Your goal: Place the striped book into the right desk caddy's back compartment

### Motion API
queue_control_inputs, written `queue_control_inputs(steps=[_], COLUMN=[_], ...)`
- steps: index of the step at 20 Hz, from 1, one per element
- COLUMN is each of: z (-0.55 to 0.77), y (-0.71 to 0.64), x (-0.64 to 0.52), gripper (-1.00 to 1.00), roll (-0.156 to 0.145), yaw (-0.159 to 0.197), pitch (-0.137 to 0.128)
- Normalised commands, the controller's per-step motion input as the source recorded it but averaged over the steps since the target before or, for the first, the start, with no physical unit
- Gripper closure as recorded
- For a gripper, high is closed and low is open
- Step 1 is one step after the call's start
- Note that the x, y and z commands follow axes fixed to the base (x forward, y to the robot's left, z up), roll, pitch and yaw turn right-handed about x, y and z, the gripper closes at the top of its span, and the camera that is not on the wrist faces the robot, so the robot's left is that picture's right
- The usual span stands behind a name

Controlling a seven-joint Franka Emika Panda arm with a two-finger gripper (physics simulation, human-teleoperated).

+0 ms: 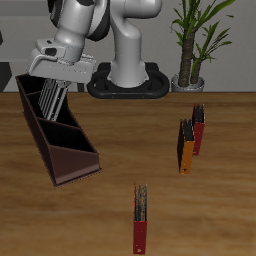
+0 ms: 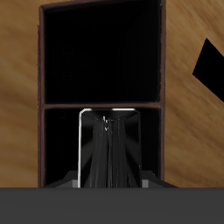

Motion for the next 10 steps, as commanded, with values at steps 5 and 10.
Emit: queue_control_inputs(steps=[5, 10], z=[-0.19, -0.23], y=[-0.15, -0.12], x=[0.07, 0.05], gripper=[1.00, 1.00], roll=[-0.029, -0.025], yaw=[-0.025, -0.012], pitch=[0.051, 0.055])
